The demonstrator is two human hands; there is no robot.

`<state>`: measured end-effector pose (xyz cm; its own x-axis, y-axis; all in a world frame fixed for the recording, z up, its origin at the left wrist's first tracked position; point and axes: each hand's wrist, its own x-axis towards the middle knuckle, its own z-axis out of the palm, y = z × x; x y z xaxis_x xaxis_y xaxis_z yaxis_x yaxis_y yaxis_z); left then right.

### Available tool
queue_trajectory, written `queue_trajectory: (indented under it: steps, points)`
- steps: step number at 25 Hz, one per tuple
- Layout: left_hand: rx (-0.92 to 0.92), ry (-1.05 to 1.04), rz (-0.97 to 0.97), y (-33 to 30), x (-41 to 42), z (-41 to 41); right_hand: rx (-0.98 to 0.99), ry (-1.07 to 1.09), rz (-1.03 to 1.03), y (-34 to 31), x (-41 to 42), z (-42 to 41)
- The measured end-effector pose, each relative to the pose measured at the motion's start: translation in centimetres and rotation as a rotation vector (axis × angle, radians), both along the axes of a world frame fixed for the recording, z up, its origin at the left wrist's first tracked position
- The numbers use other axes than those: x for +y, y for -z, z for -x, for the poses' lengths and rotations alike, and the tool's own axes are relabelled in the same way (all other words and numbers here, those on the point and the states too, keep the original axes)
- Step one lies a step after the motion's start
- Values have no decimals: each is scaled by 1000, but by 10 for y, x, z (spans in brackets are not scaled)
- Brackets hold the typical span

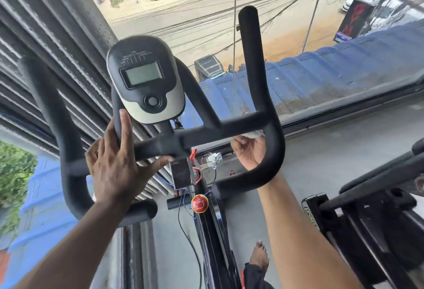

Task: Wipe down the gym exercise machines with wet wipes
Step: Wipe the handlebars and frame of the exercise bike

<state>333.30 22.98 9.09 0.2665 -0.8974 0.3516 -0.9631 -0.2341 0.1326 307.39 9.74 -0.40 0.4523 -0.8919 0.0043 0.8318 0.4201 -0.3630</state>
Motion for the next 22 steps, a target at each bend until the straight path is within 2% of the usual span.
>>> queue_trajectory:
  steps: [3, 5, 7, 11, 14, 22]
  points:
    - [7, -4, -4, 0, 1, 1, 95, -104, 70, -6, 8, -22]
    - [11, 0, -6, -2, 1, 1, 55, -118, 34, -7, 12, -26]
    - [7, -3, -17, -2, 0, 1, 3, -69, -45, -3, 7, -15]
    - [7, -5, -17, -2, -1, -1, 34, 66, -89, 2, -4, 4]
    - [13, -7, -16, -1, 1, 1, -44, 56, -73, -1, 0, -7]
    - [10, -8, -16, -1, 0, 2, -7, 8, 4, 1, 8, -20]
